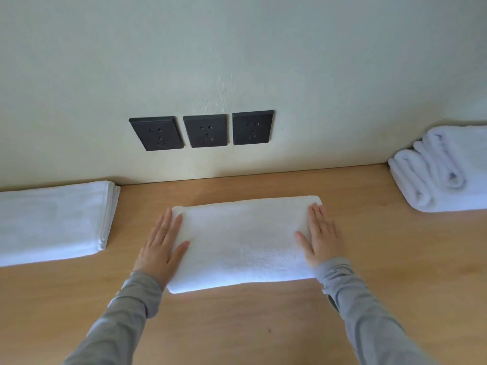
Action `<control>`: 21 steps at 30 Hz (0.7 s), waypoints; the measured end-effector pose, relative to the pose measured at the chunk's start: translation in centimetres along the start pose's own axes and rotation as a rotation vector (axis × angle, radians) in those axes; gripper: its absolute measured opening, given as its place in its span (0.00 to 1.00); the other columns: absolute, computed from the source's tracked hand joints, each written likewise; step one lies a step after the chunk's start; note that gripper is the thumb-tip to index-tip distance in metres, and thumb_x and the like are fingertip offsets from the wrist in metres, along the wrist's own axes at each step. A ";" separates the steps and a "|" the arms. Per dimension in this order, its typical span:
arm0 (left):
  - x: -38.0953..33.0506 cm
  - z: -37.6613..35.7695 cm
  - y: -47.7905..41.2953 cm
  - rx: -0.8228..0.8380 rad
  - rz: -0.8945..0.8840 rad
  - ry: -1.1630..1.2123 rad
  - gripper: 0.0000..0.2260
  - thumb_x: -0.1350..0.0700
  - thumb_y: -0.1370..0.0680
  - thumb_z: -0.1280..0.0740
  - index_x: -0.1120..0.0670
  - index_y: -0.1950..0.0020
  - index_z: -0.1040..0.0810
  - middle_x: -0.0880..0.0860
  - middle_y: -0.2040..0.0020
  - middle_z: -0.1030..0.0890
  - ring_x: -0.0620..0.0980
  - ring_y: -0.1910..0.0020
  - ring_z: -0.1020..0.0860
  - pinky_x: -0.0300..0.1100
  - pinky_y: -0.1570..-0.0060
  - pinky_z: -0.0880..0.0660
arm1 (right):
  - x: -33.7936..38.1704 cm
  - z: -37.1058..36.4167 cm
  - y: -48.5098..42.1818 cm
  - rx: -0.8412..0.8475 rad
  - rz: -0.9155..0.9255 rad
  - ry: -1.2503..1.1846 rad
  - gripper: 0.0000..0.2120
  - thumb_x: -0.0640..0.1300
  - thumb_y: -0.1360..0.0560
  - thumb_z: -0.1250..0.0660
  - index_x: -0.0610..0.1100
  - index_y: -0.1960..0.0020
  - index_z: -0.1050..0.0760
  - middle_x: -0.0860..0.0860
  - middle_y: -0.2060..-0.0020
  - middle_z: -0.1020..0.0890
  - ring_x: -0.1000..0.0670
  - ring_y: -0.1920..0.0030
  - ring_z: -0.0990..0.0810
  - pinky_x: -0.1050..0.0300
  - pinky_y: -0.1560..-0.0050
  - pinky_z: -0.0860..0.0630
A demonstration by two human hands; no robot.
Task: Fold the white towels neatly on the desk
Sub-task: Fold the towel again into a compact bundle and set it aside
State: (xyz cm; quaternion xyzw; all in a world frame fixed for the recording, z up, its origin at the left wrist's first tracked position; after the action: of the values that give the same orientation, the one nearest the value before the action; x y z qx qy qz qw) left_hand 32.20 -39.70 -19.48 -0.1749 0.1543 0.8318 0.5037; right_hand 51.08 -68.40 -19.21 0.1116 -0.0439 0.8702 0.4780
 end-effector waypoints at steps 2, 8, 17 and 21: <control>4.1 1.3 3.1 -0.125 0.247 0.166 0.31 0.41 0.22 0.44 0.50 0.23 0.48 0.48 0.23 0.50 0.50 0.24 0.49 0.50 0.26 0.48 | -3.9 1.2 3.1 -0.126 -0.311 -0.346 0.32 0.52 0.23 0.39 0.38 0.25 0.45 0.41 0.26 0.40 0.42 0.27 0.42 0.47 0.28 0.45; 6.7 -4.9 14.0 -0.193 0.995 0.794 0.31 0.51 0.28 0.27 0.60 0.30 0.34 0.59 0.38 0.25 0.57 0.46 0.24 0.54 0.42 0.29 | -6.1 -6.1 14.4 -0.162 -1.197 -1.250 0.30 0.49 0.27 0.31 0.35 0.32 0.36 0.42 0.49 0.24 0.45 0.49 0.25 0.48 0.42 0.27; -5.5 -11.3 9.8 -0.068 1.146 1.752 0.23 0.48 0.30 0.27 0.59 0.41 0.27 0.58 0.43 0.22 0.54 0.47 0.22 0.46 0.40 0.28 | 2.9 -8.0 10.7 -0.075 -1.339 -1.944 0.23 0.51 0.35 0.24 0.40 0.48 0.27 0.42 0.45 0.21 0.42 0.46 0.22 0.45 0.45 0.23; -6.9 -11.4 8.0 -0.255 1.246 1.920 0.30 0.43 0.36 0.23 0.57 0.42 0.28 0.58 0.47 0.21 0.59 0.48 0.21 0.56 0.42 0.25 | 3.9 -8.1 9.4 0.020 -1.433 -1.894 0.36 0.58 0.40 0.22 0.44 0.39 0.31 0.46 0.45 0.22 0.41 0.45 0.23 0.42 0.41 0.26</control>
State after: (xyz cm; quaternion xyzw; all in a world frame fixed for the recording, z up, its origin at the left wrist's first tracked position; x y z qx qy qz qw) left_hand 29.62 -53.57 -25.93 -0.6792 0.4487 0.4701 -0.3411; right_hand 39.86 -68.75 -25.91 0.7135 -0.3006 -0.0242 0.6325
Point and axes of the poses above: each hand's wrist, its own y-axis away from the middle knuckle, its own z-axis out of the back of the hand, x = y × z, the point moved 10 cm from there along -y, towards the middle knuckle
